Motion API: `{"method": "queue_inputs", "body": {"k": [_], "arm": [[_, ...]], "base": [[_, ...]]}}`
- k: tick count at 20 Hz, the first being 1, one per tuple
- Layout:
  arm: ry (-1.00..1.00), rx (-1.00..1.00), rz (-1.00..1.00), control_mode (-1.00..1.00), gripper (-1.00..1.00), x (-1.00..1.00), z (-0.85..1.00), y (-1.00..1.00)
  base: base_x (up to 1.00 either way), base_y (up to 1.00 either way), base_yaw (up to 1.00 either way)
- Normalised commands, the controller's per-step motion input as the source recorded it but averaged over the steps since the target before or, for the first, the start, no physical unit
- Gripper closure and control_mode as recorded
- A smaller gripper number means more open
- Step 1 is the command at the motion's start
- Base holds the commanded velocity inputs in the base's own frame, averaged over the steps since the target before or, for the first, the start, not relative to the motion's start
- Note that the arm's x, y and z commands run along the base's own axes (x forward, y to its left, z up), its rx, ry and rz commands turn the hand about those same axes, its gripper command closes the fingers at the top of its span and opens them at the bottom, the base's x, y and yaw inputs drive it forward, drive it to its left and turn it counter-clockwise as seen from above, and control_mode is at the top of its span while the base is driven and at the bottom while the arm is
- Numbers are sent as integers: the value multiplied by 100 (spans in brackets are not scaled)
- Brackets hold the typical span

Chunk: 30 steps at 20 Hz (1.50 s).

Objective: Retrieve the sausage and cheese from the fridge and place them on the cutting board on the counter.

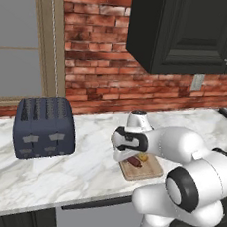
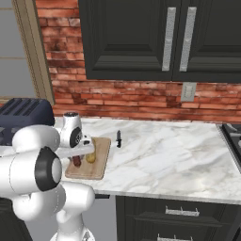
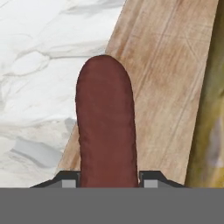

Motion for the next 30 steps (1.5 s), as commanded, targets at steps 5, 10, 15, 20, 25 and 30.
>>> {"method": "queue_inputs", "body": {"k": [5, 10, 15, 20, 25, 30], "arm": [[0, 0, 0, -100, 100, -20, 0, -13], [0, 0, 0, -100, 100, 0, 0, 0], [0, 0, 0, -100, 100, 0, 0, 0], [1, -1, 0, -100, -100, 0, 0, -1], [1, -1, 0, -100, -100, 0, 0, -5], [0, 0, 0, -100, -100, -3, 6, -2]], "base": [[0, 0, 0], [0, 0, 0], [0, 0, 0], [0, 0, 0], [0, 0, 0], [0, 0, 0]]}}
